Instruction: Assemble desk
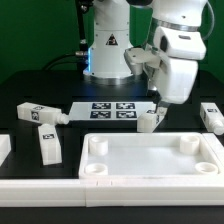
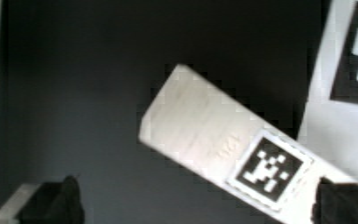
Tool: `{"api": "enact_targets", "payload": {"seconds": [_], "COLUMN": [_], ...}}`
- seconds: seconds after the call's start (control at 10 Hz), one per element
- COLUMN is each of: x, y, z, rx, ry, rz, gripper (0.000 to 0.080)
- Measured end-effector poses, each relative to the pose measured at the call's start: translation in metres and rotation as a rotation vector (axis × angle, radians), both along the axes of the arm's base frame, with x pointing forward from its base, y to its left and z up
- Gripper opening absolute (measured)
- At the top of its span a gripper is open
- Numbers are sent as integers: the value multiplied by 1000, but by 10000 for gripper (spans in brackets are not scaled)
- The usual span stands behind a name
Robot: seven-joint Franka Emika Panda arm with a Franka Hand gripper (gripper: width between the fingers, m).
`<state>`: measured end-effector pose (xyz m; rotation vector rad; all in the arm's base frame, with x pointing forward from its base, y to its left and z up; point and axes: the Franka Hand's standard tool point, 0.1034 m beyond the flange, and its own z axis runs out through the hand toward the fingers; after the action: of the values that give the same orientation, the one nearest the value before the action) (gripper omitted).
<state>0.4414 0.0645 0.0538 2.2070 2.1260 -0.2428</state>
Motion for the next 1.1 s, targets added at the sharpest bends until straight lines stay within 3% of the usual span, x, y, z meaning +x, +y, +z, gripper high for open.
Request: {"api": "enact_targets", "payload": {"seconds": [0.1, 0.3, 0.4, 0.5, 0.8, 1.1], "x": [10, 12, 24, 29, 27, 18], "y": [-5, -8, -16, -18, -15, -15], "z": [2, 4, 14, 15, 13, -4], "rx": [1, -17, -33, -28, -39, -71], "ry": [-21, -61, -71, -91, -108, -91], "rz": [-150, -481, -674, -750, -918, -1453], "gripper": [649, 649, 649, 649, 649, 649]}}
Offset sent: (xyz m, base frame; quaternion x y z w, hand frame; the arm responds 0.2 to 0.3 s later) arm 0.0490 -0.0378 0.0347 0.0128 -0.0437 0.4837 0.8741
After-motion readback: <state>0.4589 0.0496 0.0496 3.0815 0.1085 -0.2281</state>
